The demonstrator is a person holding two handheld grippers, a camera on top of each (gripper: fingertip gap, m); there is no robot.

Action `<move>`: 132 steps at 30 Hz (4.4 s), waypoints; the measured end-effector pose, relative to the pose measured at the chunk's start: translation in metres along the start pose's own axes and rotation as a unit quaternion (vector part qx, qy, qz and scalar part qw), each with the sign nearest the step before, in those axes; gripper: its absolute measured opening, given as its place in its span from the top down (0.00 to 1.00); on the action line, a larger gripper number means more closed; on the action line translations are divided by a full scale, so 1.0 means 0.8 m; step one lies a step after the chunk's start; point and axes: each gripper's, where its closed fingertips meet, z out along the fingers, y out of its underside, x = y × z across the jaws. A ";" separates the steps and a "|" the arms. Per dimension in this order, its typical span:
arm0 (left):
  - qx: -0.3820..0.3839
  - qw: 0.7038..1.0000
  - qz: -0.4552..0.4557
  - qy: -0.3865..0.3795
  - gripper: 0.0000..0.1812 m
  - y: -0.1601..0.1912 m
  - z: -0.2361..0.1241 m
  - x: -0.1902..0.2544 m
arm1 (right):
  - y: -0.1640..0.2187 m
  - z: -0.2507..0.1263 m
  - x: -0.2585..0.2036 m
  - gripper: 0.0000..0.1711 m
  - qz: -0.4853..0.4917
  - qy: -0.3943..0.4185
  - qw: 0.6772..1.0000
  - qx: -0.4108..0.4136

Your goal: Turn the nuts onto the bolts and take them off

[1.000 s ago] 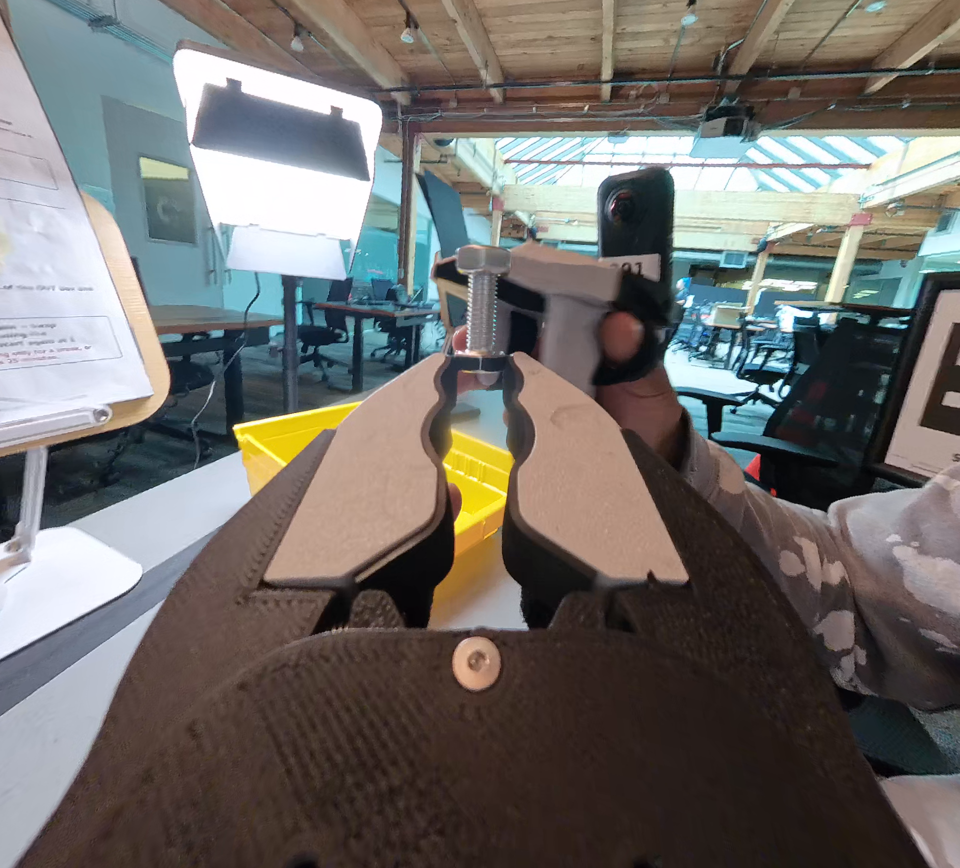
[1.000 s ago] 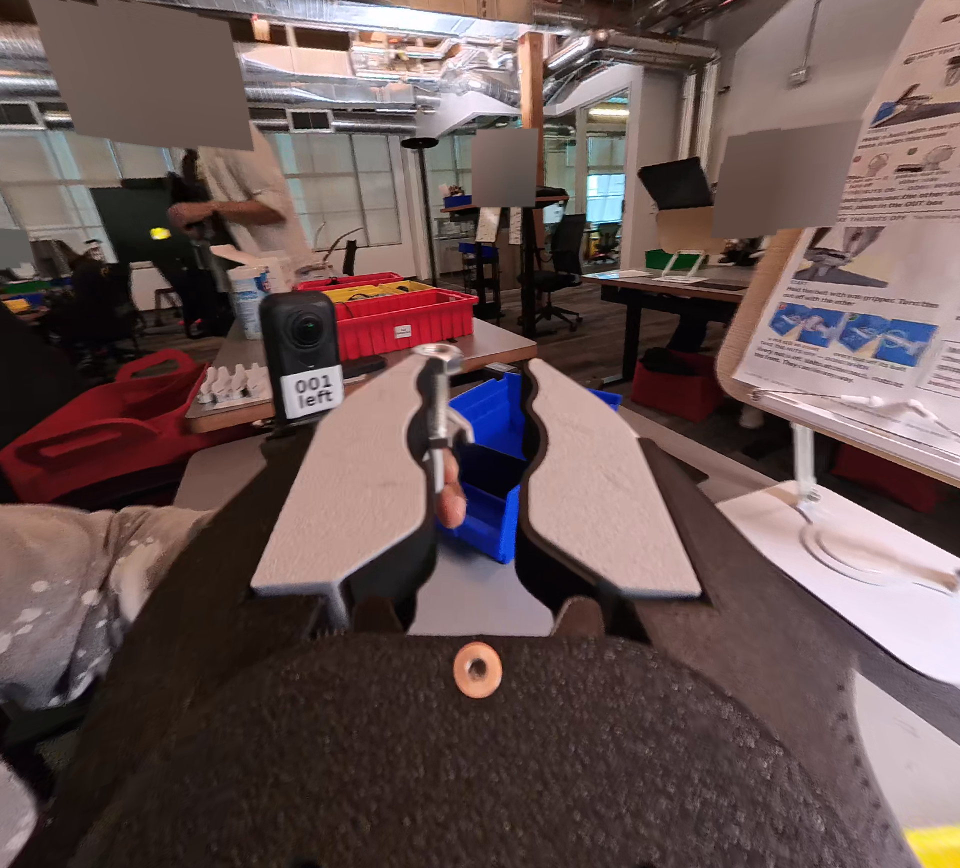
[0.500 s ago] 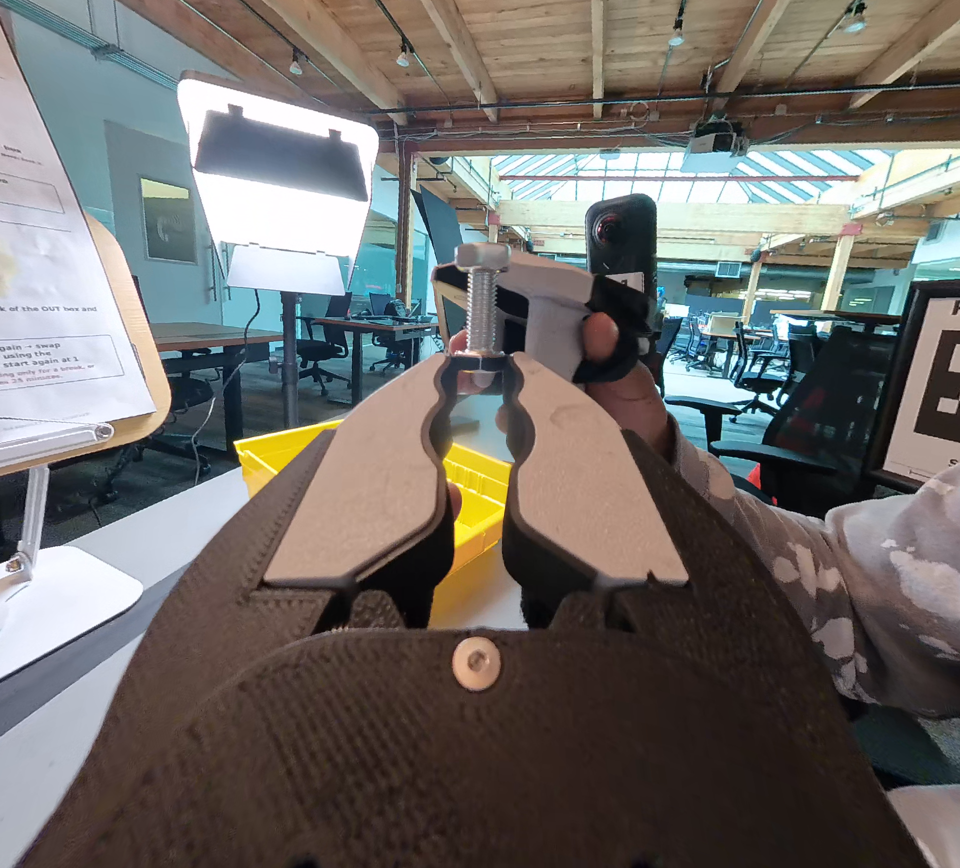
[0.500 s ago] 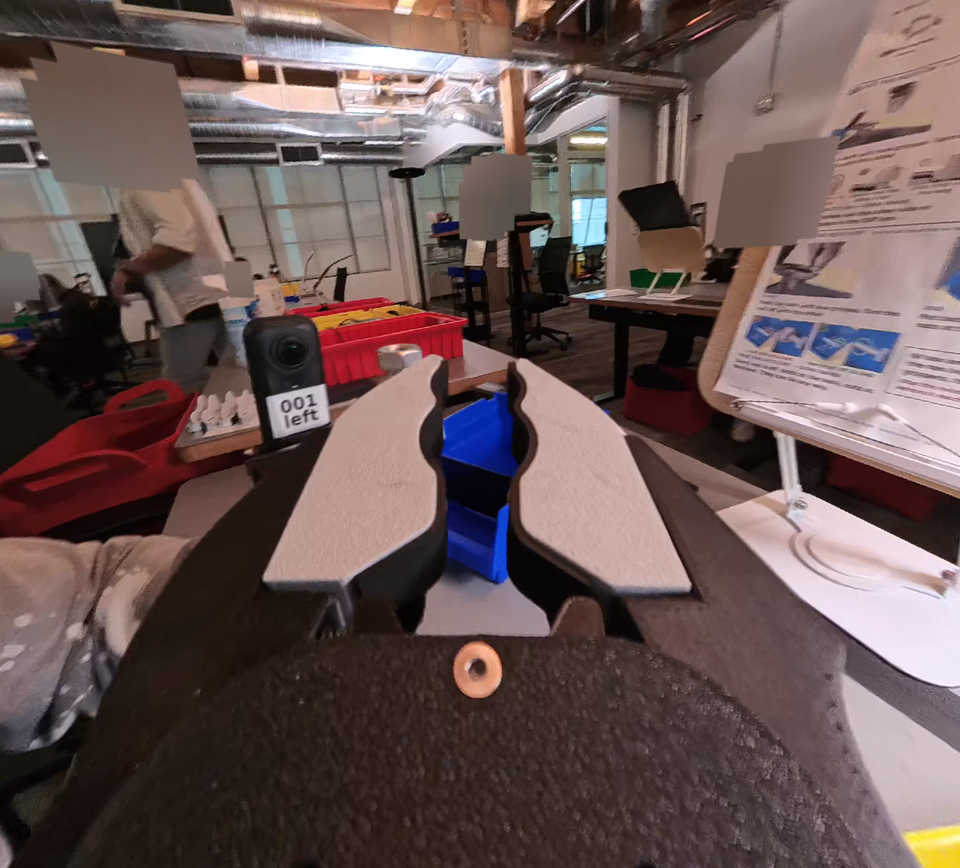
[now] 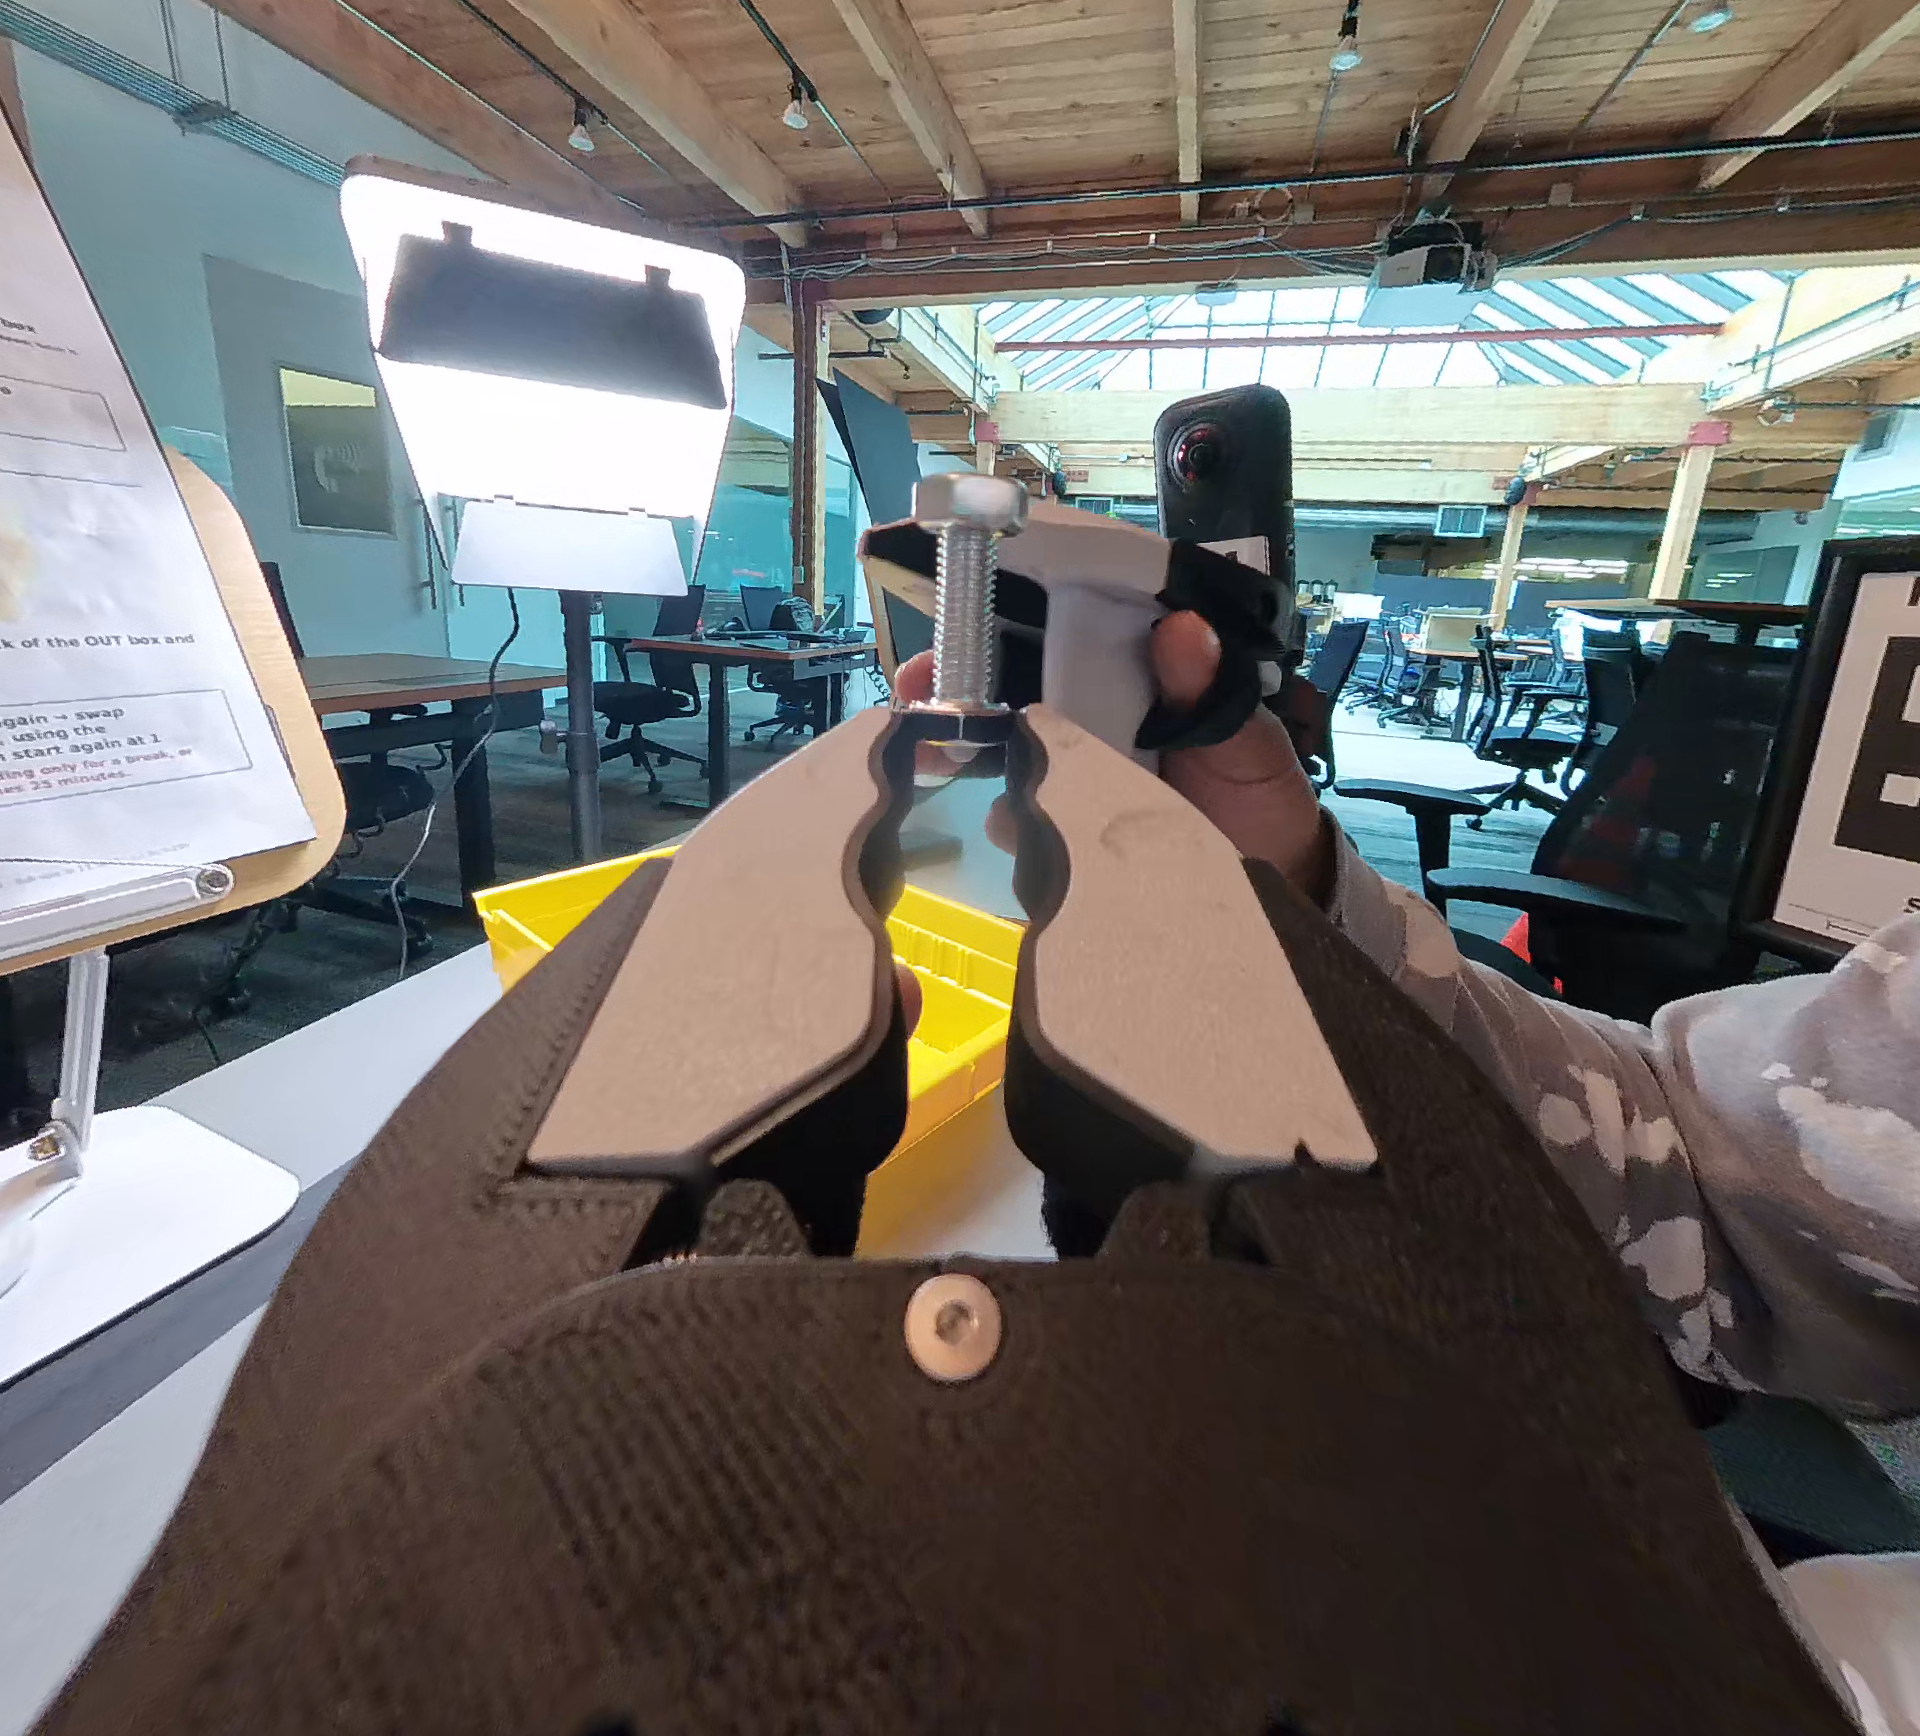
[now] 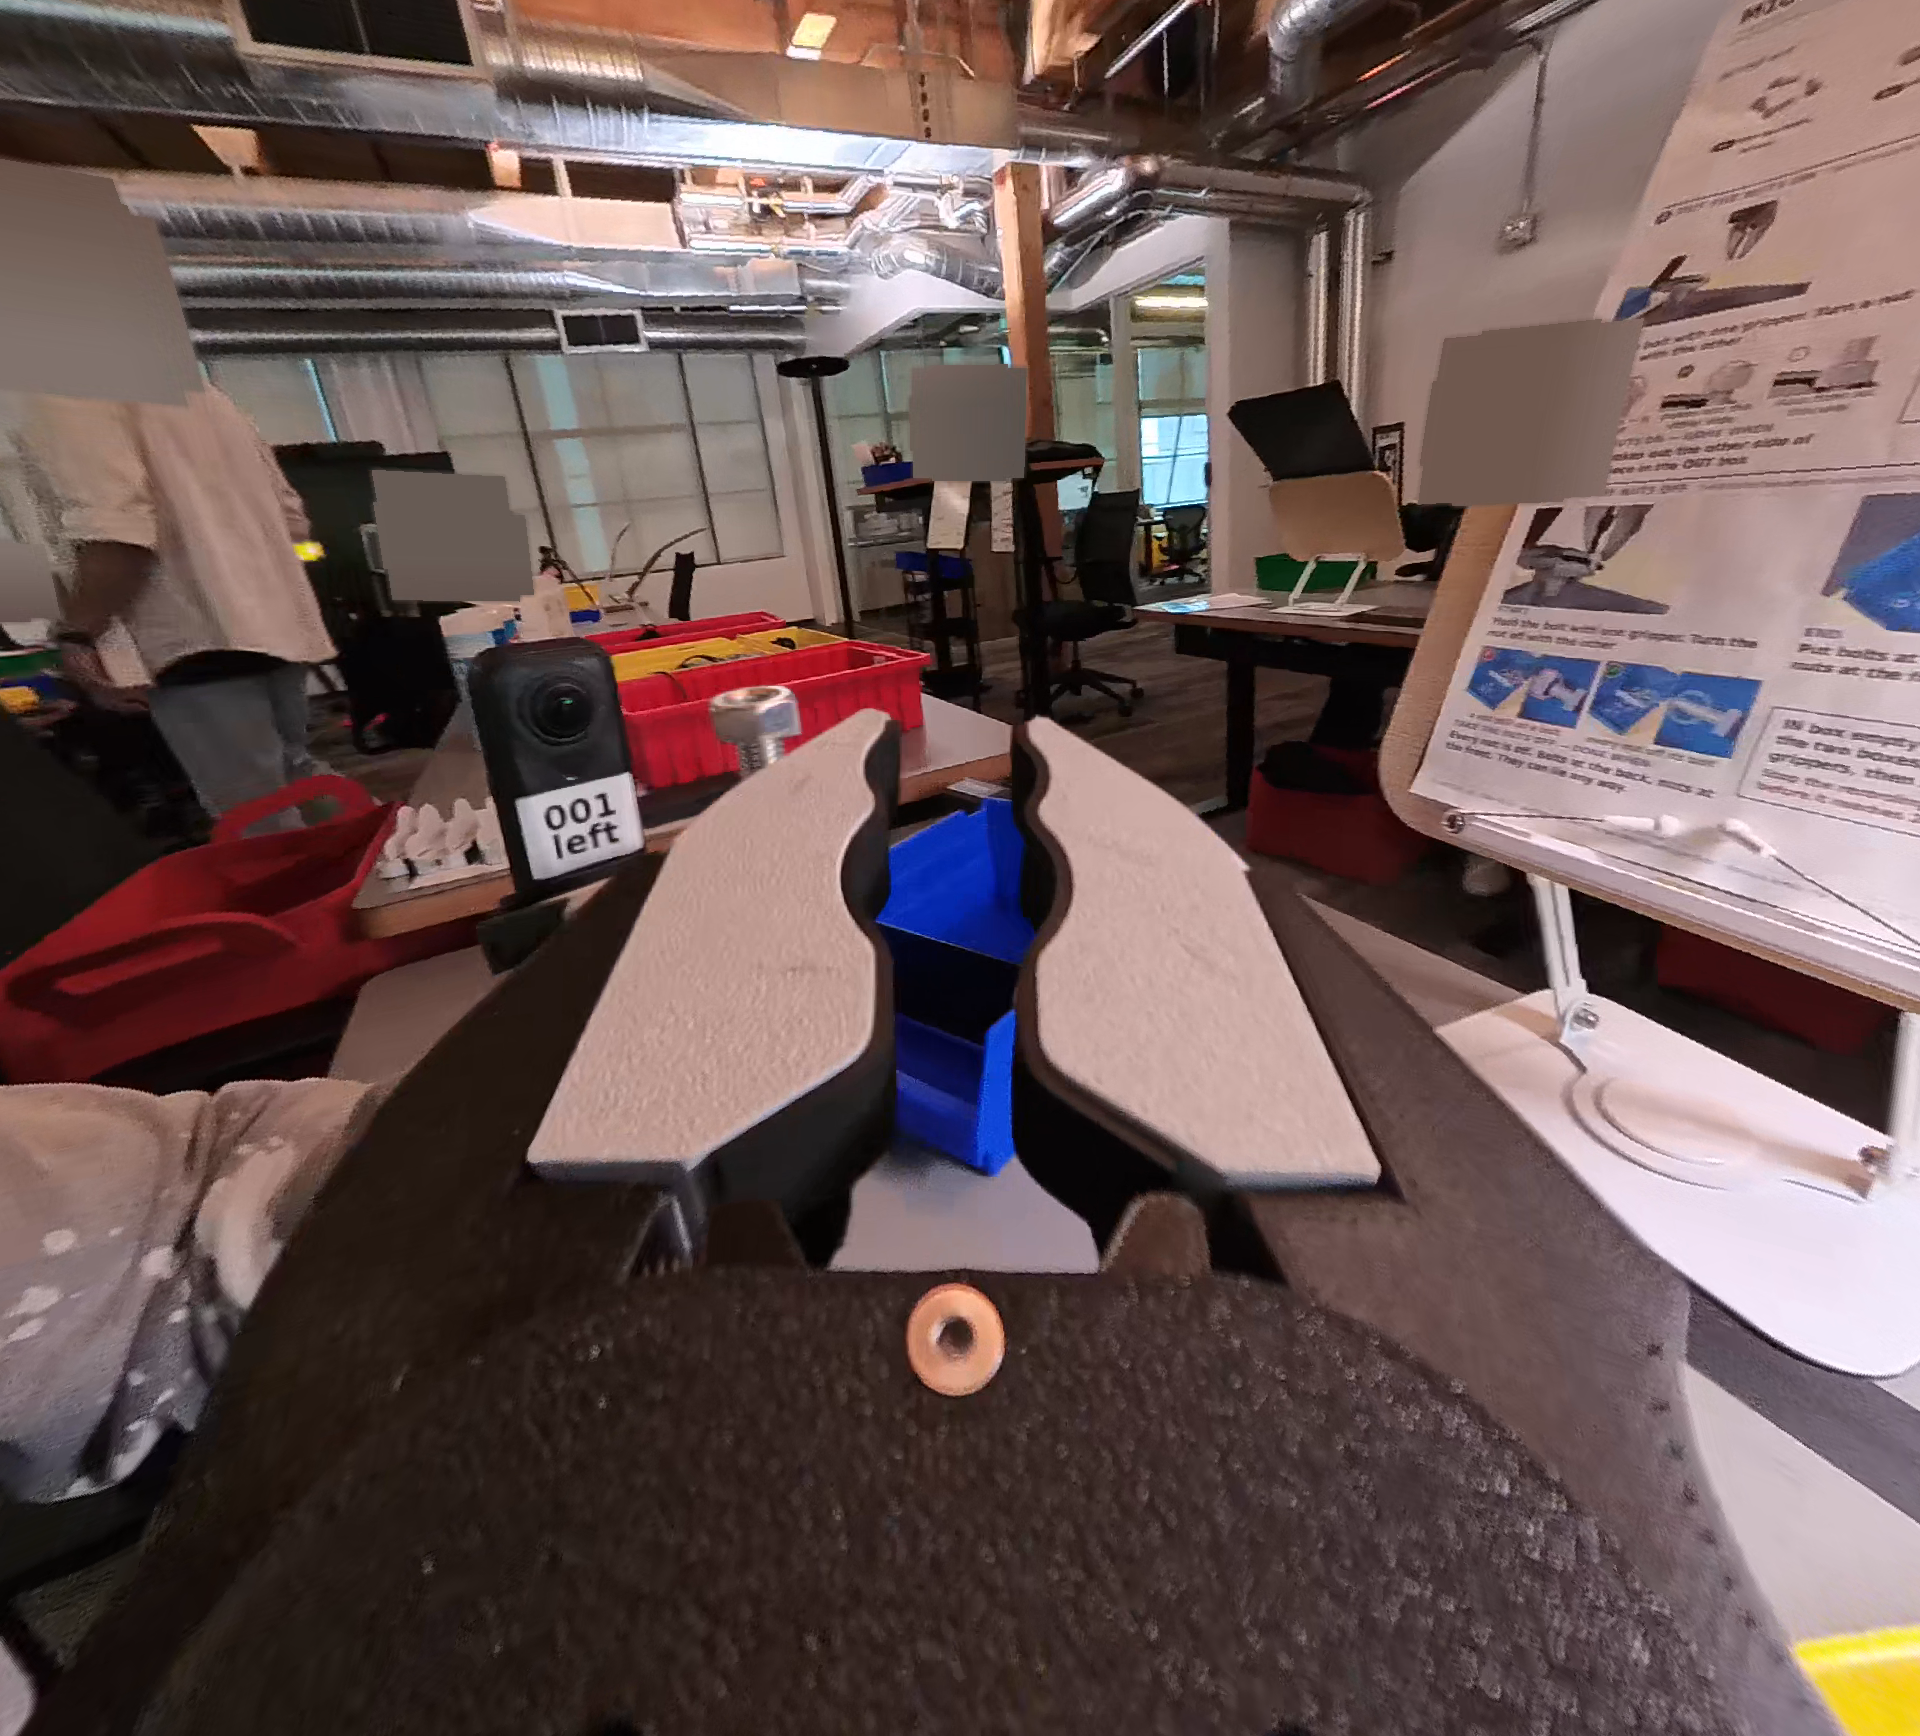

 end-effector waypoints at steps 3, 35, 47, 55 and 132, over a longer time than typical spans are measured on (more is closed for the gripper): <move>-0.003 1.000 -0.007 -0.003 0.90 0.005 0.000 -0.004 | 0.001 0.004 -0.019 0.83 -0.008 -0.028 1.000 -0.004; -0.012 1.000 -0.010 0.002 0.90 0.012 0.003 -0.001 | 0.012 0.012 -0.040 0.84 -0.033 -0.047 0.998 -0.023; -0.025 1.000 -0.017 0.006 0.90 0.024 0.005 -0.004 | -0.010 -0.004 -0.029 0.90 -0.034 -0.048 0.998 -0.003; -0.022 1.000 -0.017 -0.006 0.90 0.018 0.001 -0.012 | 0.032 -0.049 0.112 0.90 -0.066 0.120 0.984 -0.115; -0.269 0.960 -0.003 0.081 0.90 0.129 -0.006 -0.008 | 0.145 -0.066 0.001 0.88 -0.160 -0.159 0.915 -0.336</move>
